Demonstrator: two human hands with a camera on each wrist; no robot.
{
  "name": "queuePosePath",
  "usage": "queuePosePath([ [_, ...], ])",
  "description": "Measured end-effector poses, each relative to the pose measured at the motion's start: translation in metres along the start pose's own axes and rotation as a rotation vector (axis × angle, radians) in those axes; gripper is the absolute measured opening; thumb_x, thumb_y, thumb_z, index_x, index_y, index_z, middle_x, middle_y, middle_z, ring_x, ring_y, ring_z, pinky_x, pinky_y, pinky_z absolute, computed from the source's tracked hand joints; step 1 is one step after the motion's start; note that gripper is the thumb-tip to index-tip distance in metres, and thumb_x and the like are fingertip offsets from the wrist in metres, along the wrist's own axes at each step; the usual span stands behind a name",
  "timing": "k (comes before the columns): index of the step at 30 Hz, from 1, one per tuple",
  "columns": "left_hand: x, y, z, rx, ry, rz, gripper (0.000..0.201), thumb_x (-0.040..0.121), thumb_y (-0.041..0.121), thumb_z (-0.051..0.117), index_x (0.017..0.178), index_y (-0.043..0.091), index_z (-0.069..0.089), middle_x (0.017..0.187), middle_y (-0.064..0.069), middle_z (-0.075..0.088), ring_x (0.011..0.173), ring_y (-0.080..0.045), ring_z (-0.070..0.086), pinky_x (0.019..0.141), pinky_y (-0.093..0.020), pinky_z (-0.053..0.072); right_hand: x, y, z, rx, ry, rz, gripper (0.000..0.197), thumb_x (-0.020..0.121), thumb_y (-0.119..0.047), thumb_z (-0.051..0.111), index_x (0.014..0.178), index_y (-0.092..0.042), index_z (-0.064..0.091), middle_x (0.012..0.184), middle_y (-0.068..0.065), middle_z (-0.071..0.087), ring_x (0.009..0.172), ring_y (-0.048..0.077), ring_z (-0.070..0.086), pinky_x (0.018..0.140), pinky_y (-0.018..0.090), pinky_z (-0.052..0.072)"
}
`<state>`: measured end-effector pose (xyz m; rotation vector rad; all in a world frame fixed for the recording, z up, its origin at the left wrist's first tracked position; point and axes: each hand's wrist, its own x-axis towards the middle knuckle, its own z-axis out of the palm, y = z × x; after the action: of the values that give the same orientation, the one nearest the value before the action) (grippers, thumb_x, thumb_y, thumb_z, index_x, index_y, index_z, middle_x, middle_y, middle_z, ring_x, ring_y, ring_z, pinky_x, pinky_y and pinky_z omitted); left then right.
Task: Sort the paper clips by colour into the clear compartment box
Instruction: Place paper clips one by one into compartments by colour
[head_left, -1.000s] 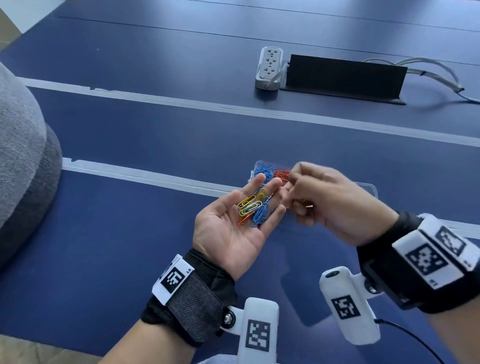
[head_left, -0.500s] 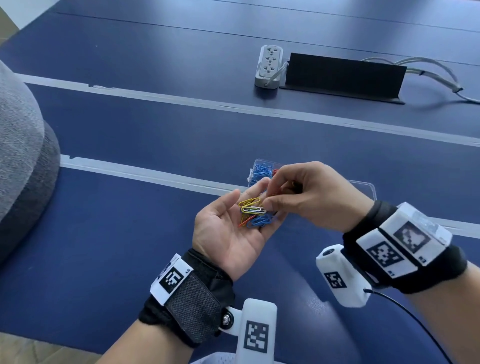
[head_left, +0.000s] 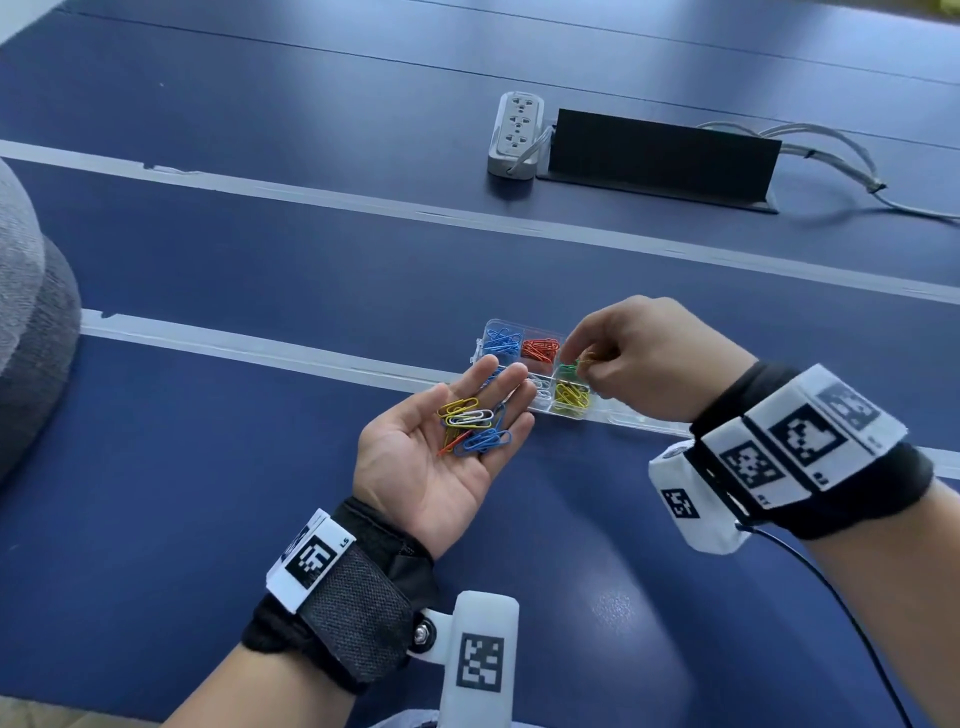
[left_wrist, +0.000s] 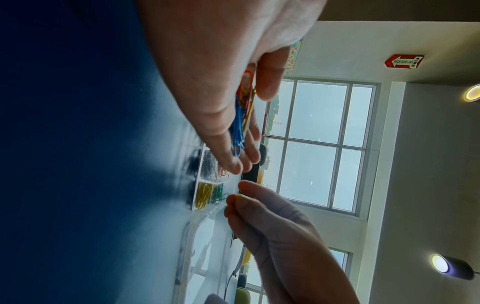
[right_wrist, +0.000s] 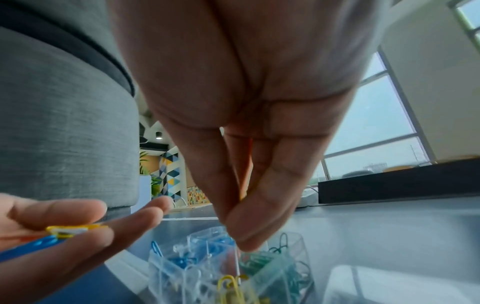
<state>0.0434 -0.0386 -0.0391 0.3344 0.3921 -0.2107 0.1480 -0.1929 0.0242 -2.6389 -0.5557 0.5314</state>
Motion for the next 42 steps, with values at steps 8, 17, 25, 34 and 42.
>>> queuePosePath([
  [8,-0.002,0.002,-0.001,-0.007,0.014,-0.007,0.044,0.083,0.021,0.041,0.116,0.000,0.060,0.117,-0.020,0.066,0.114,-0.035,0.060,0.095,-0.047,0.046,-0.006,-0.004,-0.003,0.000,0.088,-0.027,0.029,0.082,-0.006,0.051,0.090,-0.024,0.072,0.077,-0.001,0.068,0.072,0.014,0.061,0.069,0.019,0.043],
  [17,-0.005,-0.002,0.011,-0.042,-0.025,-0.024,0.053,0.084,0.023,0.040,0.128,-0.004,0.050,0.119,-0.024,0.064,0.107,-0.038,0.061,0.092,-0.047,0.051,-0.029,-0.027,0.005,0.001,0.017,-0.400,0.013,0.077,-0.019,0.069,0.088,-0.025,0.073,0.077,-0.007,0.065,0.065,0.008,0.056,0.066,0.021,0.046],
  [25,-0.008,-0.003,0.013,-0.054,-0.044,-0.010,0.051,0.080,0.011,0.038,0.126,-0.004,0.054,0.104,-0.021,0.067,0.086,-0.031,0.066,0.081,-0.036,0.054,-0.032,-0.028,0.016,-0.075,0.014,-0.555,0.015,0.074,-0.024,0.062,0.085,-0.020,0.071,0.075,-0.013,0.051,0.062,0.006,0.041,0.061,0.023,0.043],
  [34,-0.008,-0.004,0.013,-0.051,-0.039,-0.015,0.049,0.083,0.010,0.038,0.129,-0.003,0.051,0.128,-0.025,0.058,0.120,-0.038,0.056,0.097,-0.053,0.044,-0.033,-0.019,0.005,0.161,0.102,-0.474,0.009,0.075,-0.018,0.071,0.084,-0.019,0.072,0.076,-0.008,0.070,0.066,0.007,0.063,0.065,0.019,0.049],
  [42,-0.005,0.001,0.000,-0.082,0.020,0.048,0.035,0.083,0.012,0.041,0.107,0.002,0.064,0.099,-0.018,0.069,0.084,-0.032,0.069,0.083,-0.044,0.055,-0.003,-0.020,-0.004,0.189,0.191,-0.223,0.005,0.075,-0.016,0.066,0.075,-0.016,0.072,0.065,-0.005,0.071,0.061,0.007,0.064,0.066,0.025,0.054],
])
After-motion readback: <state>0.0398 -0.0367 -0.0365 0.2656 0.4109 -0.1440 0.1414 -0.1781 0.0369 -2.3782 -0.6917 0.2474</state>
